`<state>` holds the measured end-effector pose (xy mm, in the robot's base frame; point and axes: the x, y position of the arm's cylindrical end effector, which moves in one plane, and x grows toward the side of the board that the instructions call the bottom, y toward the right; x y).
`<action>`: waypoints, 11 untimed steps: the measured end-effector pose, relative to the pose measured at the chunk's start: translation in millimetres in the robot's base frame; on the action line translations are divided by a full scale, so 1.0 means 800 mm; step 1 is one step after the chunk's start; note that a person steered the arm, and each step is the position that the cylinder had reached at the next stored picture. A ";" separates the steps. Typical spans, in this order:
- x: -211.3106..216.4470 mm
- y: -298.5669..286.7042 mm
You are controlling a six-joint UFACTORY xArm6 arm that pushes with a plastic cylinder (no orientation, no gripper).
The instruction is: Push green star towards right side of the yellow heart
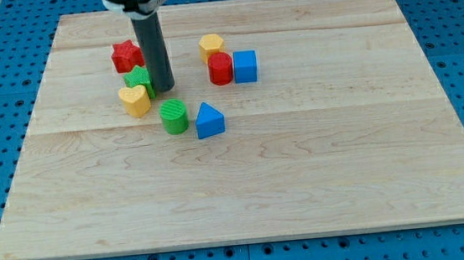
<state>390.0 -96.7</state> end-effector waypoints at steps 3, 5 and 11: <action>0.011 -0.137; 0.046 -0.116; -0.003 -0.090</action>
